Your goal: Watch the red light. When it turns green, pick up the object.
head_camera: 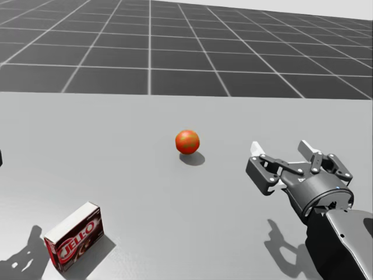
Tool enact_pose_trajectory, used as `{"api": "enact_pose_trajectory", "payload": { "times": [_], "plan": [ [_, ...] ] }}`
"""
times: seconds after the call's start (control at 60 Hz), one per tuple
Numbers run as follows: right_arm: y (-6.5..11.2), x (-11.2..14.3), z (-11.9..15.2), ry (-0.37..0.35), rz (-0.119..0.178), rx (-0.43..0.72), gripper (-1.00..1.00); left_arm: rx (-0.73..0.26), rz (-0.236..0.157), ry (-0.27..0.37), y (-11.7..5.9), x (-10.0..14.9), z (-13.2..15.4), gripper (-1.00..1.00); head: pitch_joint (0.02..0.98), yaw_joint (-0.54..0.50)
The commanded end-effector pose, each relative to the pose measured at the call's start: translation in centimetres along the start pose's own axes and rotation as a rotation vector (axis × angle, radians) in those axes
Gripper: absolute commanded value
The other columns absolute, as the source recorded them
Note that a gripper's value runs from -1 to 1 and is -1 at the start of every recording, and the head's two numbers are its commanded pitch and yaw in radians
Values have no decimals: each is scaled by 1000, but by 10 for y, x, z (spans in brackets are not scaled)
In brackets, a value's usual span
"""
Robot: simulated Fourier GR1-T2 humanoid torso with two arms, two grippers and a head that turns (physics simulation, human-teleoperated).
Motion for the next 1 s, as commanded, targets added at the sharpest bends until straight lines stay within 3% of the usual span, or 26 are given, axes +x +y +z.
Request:
{"api": "enact_pose_trajectory", "payload": {
  "times": [0.017,0.317,0.733,1.0],
  "plan": [
    [0,0,0,-1,-1,0,-1000,0,0,0,0,0,0,-1000,601,-135],
    [1,1,1,-2,-1,1,-1000,-1,2,0,0,0,0,-1000,618,-120],
    [1,1,1,-3,7,7,-1000,-2,2,5,-3,-2,-2,-1000,804,159],
    [2,0,1,1,10,9,-1000,-23,32,4,-4,3,1,-1000,844,213]
  ]
}}
